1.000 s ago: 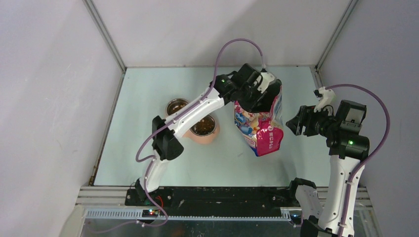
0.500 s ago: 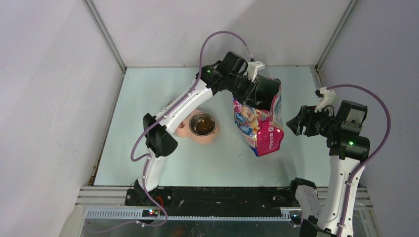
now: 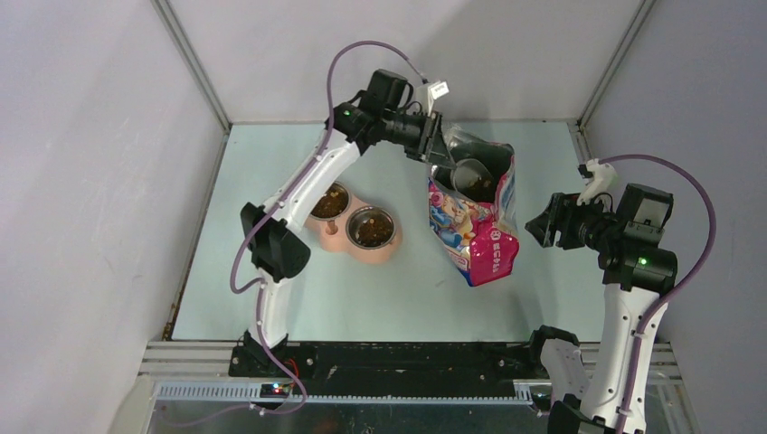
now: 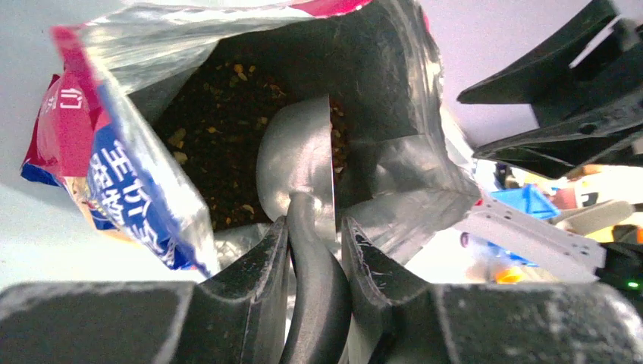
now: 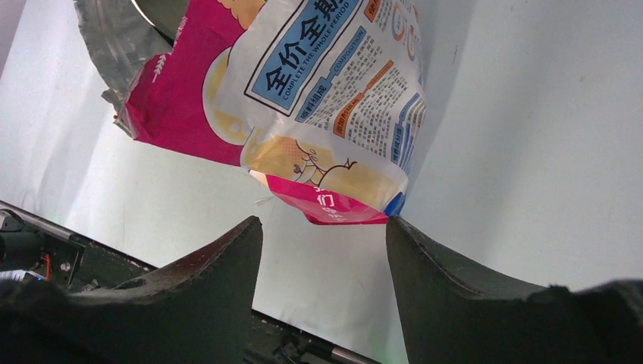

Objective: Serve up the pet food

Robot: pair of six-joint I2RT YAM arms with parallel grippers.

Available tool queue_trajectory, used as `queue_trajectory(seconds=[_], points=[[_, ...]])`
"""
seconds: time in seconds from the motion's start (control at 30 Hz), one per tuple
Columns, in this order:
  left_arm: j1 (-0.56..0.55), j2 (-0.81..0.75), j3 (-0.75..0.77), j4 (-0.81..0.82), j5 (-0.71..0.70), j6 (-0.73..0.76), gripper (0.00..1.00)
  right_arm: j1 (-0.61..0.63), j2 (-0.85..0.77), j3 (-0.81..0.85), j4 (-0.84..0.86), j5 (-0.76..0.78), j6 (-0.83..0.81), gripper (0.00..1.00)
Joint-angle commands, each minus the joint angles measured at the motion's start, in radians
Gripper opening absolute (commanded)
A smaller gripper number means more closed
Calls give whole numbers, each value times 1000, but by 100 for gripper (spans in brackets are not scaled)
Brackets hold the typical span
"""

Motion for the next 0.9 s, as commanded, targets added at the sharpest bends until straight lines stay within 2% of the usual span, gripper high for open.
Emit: queue_trajectory(seconds=[0.0, 0.13, 0.3, 0.47, 0.67, 0.87], points=[[49, -108, -34, 109, 140, -146, 0, -10, 8, 6, 7, 14, -5, 64], [71, -131, -122, 230, 190, -271, 0, -11, 14, 6, -5, 24, -16, 64], [93, -152, -283, 421, 276, -506, 0, -17, 22, 6, -7, 29, -16, 64], [126, -151, -316, 496, 274, -584, 0, -31, 31, 6, -9, 24, -10, 64], [177, -160, -323, 504, 262, -612, 0, -41, 42, 9, -18, 29, -14, 64], [220, -173, -427, 568, 282, -706, 0, -39, 57, 37, -62, 63, -54, 64]])
